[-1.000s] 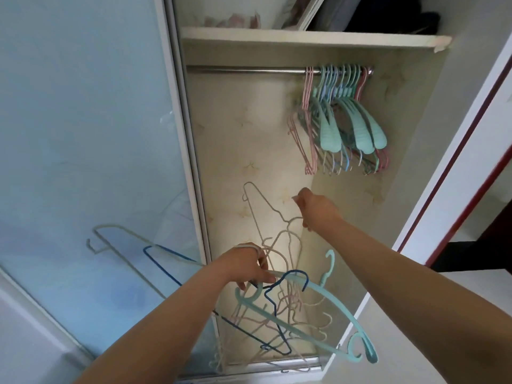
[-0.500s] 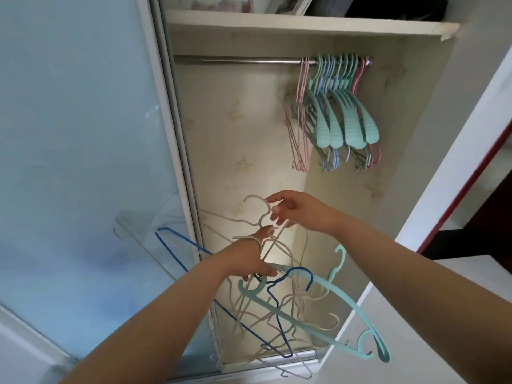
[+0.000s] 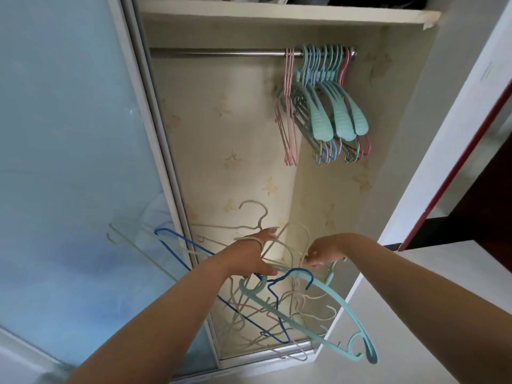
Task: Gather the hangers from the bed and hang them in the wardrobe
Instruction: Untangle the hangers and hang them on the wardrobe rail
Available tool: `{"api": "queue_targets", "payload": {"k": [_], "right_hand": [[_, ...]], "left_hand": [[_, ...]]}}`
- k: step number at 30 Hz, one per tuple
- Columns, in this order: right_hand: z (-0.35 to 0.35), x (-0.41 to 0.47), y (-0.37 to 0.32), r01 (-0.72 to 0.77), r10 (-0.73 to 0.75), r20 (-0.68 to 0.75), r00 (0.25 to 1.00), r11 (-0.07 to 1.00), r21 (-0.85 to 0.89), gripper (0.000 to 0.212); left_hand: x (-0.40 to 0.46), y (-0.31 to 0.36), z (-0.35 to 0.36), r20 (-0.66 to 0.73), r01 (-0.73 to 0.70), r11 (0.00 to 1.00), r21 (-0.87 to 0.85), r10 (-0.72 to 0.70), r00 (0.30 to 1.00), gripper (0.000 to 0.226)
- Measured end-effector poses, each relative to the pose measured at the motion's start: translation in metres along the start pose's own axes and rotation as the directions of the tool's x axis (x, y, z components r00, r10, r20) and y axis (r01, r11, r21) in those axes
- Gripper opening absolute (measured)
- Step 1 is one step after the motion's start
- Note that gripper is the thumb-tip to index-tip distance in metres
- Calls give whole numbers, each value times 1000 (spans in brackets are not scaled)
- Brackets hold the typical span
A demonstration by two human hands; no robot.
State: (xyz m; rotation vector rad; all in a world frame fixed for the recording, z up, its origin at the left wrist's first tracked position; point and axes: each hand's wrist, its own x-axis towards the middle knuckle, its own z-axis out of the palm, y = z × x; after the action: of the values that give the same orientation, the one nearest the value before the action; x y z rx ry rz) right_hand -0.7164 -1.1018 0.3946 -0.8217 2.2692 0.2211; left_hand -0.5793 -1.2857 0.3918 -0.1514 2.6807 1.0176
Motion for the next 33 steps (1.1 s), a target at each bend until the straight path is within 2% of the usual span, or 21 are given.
{"api": "queue_targets", "payload": {"k": [1,3,5,8,12,17,18,20,23,25,30,33], "right_hand": [[2,3,3,-7,7,-84,996,1000,-9,57],[6,11,16,8,19,-264,964,995,101,55],[4,13,27,56,23,-456,890,986,159,47],[-5,12,26,140,39,-643,765,964,225,46],[-45,1,12,259,56,-742,668,917,302,34],[-103,-29,-19,147,55,-860,508,978,149,35],[-114,-34,-26,137,57,-861,505,980,145,34],[-138,-41,-38,224,107,-844,526,940,259,29],[-176,-47,-48,386,193,-830,523,815,432,31],[-197,-50,-52,445,232,-790,567,721,531,29],[-227,-38,-62,407,336,-622,708,525,748,33],[-227,-28,-52,349,356,-591,724,551,758,27]], "left_hand": [[-1,1,-2,10,-8,1000,-18,8,1000,79],[-3,2,-7,40,-3,998,-66,6,999,58],[-5,1,-11,50,21,997,-79,-17,999,41],[-5,-2,-16,22,43,995,-88,-41,999,28],[-3,-4,-32,-53,46,984,-174,-56,997,20],[-7,-6,-54,-132,19,949,-316,-64,989,17],[-7,-6,-57,-145,26,943,-332,-79,986,19],[-8,-6,-62,-159,36,936,-350,-97,982,21],[-7,-7,-67,-169,47,936,-348,-112,979,23],[-7,-8,-68,-171,62,942,-329,-124,978,23],[-6,-9,-70,-180,95,949,-299,-154,971,22],[-7,-10,-74,-190,110,953,-281,-167,967,22]]}}
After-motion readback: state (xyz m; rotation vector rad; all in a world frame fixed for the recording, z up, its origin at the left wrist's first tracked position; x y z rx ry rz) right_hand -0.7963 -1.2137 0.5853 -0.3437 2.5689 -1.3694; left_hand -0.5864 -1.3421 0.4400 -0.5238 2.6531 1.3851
